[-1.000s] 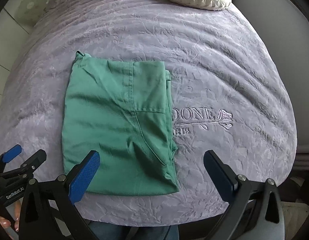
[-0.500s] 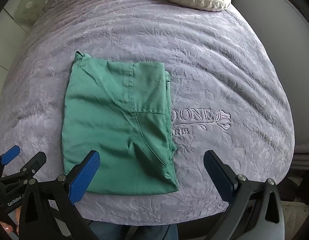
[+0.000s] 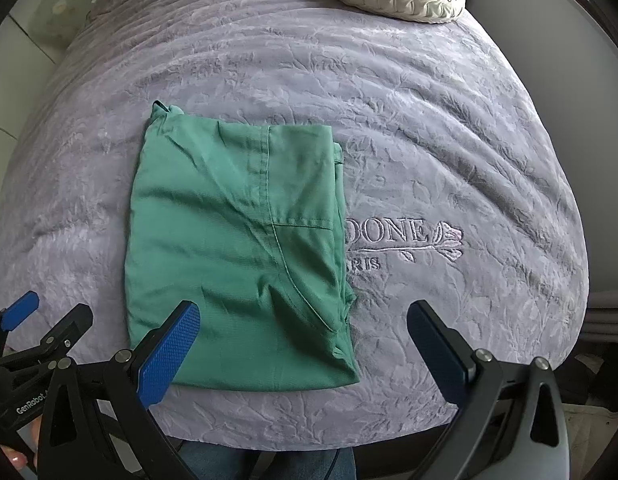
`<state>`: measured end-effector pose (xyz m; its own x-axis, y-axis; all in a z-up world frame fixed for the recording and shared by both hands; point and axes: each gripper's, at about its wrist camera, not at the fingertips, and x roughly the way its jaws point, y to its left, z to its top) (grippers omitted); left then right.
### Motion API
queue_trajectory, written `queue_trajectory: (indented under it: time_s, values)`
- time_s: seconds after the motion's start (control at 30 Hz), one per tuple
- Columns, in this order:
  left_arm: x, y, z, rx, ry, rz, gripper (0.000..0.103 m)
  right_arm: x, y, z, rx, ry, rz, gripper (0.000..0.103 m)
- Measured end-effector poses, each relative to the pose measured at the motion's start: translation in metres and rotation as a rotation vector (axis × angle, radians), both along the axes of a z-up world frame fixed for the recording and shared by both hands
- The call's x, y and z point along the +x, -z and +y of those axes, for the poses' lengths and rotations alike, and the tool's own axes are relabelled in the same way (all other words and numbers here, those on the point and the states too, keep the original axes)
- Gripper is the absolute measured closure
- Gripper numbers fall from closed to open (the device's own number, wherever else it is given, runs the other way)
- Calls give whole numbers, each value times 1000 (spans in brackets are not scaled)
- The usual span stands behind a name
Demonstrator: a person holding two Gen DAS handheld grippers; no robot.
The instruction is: Fold large clothes
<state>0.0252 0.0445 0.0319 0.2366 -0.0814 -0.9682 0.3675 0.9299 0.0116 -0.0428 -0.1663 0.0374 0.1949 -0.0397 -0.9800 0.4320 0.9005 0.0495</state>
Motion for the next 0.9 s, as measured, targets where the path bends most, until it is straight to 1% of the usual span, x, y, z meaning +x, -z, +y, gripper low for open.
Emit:
queue_trajectory:
  time_s: [0.9]
  values:
    - [-3,1,-1,6,8,0,1,-2,3,0,12,2,12,0]
